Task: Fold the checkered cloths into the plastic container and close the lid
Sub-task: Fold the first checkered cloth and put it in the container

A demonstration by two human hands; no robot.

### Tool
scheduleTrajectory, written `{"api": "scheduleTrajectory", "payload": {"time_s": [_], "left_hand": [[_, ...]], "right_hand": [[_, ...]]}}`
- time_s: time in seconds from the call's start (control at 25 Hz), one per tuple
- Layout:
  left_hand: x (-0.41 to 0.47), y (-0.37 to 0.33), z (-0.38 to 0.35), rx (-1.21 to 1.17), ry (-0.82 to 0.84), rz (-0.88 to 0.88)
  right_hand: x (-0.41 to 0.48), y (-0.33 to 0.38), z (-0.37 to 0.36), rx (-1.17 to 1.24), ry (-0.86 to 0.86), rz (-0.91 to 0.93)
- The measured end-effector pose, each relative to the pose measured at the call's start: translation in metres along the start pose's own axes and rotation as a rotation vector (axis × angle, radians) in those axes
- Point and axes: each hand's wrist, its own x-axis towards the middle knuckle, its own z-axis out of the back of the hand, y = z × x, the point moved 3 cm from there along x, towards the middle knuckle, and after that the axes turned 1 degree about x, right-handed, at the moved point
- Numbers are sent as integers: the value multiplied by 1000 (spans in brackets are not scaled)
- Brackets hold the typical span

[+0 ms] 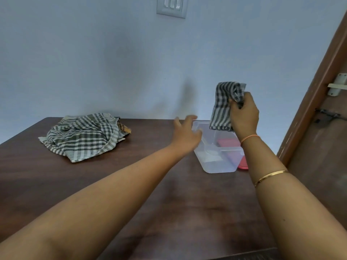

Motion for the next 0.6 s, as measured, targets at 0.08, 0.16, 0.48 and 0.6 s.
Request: {"api": "scheduleTrajectory", "payload": {"time_s": [0.08,0.16,0.48,0.6], "left_hand": [[0,4,-19,-84,108,127],[-1,8,-31,-229,166,307],[3,15,-47,-611,289,527],[1,16,-48,-632,280,530]], "right_hand": [[3,-15,-4,-220,144,-27],[2,-28,-17,-382,360,-71],[-3,-56,-50,-833,1031,-275],[-10,-63,-63,-903,976,-288]]}}
